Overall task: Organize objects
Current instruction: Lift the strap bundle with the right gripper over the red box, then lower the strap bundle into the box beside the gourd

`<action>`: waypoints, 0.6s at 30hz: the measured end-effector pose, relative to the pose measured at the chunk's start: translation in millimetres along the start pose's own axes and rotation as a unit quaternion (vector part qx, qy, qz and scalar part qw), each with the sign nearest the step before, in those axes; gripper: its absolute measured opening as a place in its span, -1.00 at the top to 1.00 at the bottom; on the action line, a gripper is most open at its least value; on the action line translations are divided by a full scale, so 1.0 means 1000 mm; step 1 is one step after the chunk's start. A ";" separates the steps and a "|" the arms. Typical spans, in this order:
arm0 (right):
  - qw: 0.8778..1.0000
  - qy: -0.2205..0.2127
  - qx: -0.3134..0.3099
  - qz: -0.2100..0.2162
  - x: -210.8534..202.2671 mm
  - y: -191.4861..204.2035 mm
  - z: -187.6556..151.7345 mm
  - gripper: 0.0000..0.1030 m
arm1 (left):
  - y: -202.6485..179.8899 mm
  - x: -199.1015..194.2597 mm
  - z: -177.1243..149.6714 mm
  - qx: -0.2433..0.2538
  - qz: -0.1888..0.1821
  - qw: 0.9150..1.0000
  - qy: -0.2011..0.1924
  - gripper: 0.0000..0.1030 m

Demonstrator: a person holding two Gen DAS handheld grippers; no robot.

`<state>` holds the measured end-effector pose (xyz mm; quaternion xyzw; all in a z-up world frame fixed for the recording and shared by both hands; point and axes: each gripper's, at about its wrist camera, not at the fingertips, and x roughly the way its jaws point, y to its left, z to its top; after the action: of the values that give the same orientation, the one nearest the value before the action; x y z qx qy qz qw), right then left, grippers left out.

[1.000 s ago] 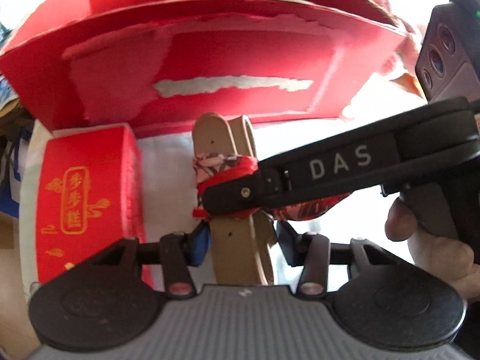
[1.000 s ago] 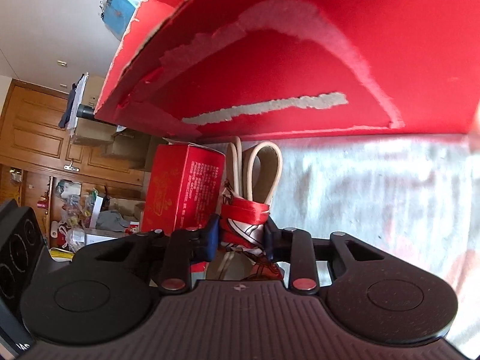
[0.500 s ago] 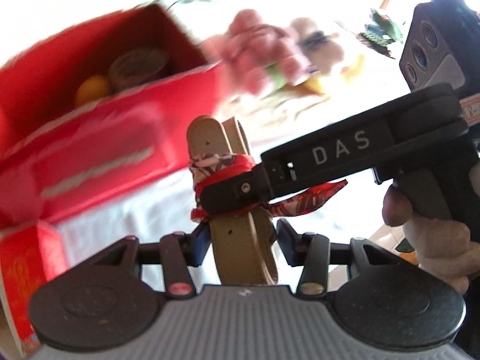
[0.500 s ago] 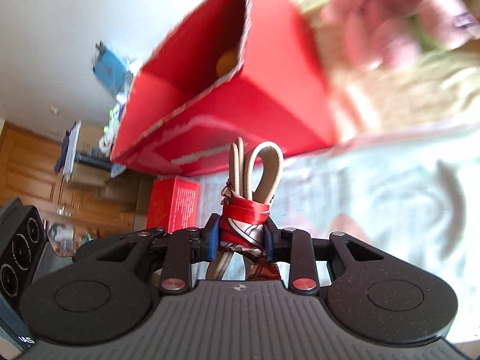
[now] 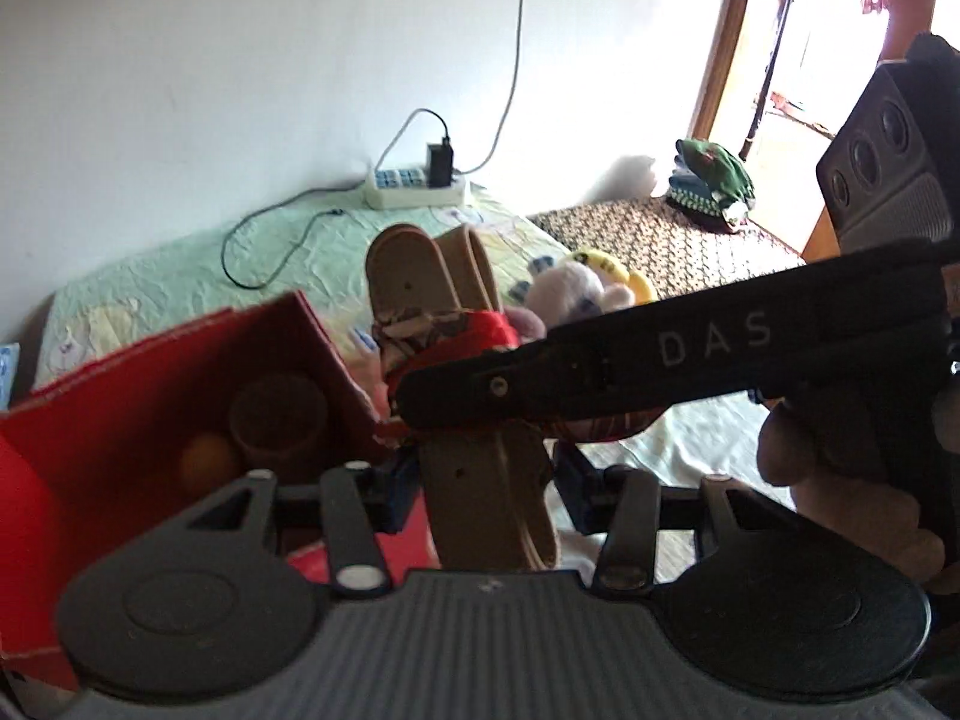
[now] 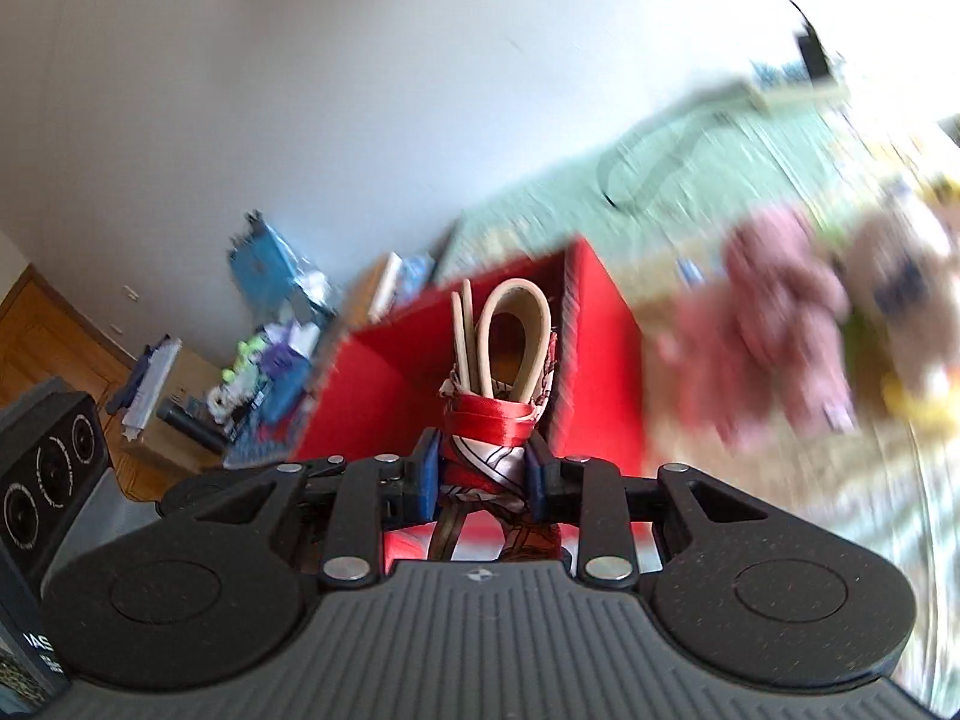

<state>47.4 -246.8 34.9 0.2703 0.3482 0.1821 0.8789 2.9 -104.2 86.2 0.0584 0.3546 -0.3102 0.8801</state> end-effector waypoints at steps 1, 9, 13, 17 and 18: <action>1.000 -0.005 -0.005 0.006 0.005 0.005 0.008 0.41 | 0.013 0.003 0.007 0.000 0.007 1.000 -0.007 0.05; 0.998 0.002 -0.051 0.036 0.077 0.043 0.049 0.42 | 0.103 0.008 0.019 -0.037 0.049 0.998 -0.007 0.05; 0.998 0.035 -0.042 0.030 0.126 0.046 0.054 0.42 | 0.140 0.047 0.015 -0.062 0.053 0.996 0.029 0.05; 0.996 0.075 -0.035 0.016 0.165 0.039 0.046 0.42 | 0.167 0.079 -0.004 -0.083 0.049 0.993 0.072 0.05; 0.996 0.087 -0.036 0.011 0.173 0.038 0.043 0.42 | 0.173 0.084 -0.008 -0.088 0.048 0.991 0.083 0.04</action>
<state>192.8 -144.0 -4.6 0.2257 0.4134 0.2268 0.8525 145.9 -5.4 4.5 0.0234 0.4493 -0.2294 0.8631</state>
